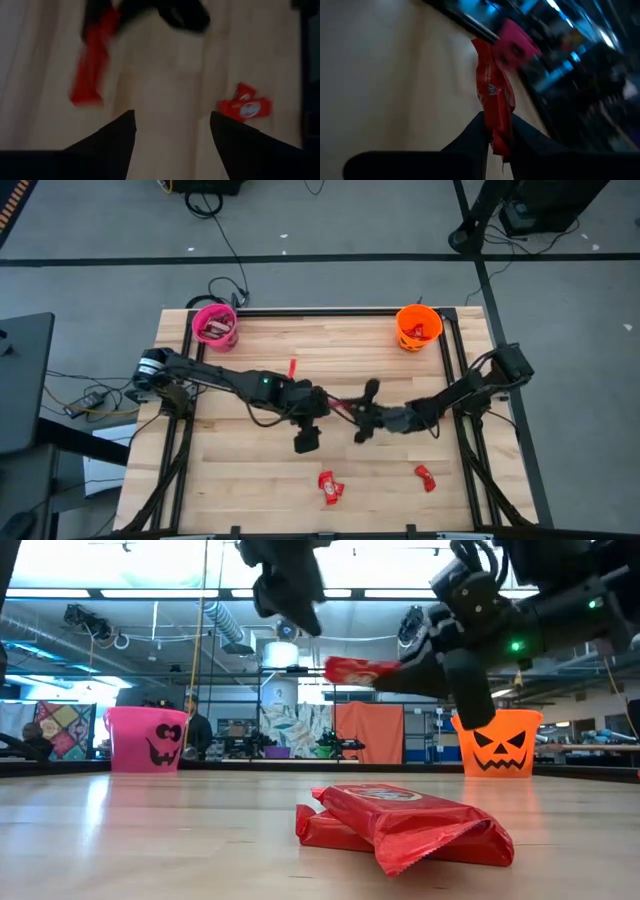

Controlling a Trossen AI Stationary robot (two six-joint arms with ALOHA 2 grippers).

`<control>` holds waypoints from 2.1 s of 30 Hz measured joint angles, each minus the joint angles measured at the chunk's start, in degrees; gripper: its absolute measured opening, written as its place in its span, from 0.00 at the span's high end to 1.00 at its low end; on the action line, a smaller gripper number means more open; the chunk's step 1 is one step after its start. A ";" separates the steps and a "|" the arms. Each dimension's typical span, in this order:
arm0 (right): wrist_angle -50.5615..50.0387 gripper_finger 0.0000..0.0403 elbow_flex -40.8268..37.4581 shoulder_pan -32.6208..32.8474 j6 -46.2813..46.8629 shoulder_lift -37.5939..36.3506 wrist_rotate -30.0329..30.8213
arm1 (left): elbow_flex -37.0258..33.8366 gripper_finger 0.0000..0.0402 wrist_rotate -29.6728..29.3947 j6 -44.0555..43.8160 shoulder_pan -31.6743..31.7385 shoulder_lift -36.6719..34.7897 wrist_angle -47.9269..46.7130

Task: Sort candy by brand, put in halloween buckets
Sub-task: Put the red chocolate bar into the orange bucket

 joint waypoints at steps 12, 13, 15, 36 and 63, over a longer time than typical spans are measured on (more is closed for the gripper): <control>-10.29 0.85 -11.35 -15.33 17.23 -25.67 8.77 | -22.35 0.37 6.27 7.28 7.55 -1.46 17.44; -13.65 0.85 -11.12 -16.49 18.56 -27.63 8.49 | -24.43 0.37 7.19 7.61 7.91 -1.46 19.81; -21.27 0.85 -10.29 -18.48 21.75 -31.30 9.18 | -28.15 0.37 7.50 8.68 8.52 -1.42 23.85; -63.15 0.78 -4.88 -44.99 50.22 -47.42 3.07 | -47.60 0.37 20.27 25.29 13.44 -3.21 59.19; -47.88 0.53 -4.84 -37.02 47.34 -50.65 -45.42 | -47.58 0.37 12.08 21.30 6.49 -3.14 80.48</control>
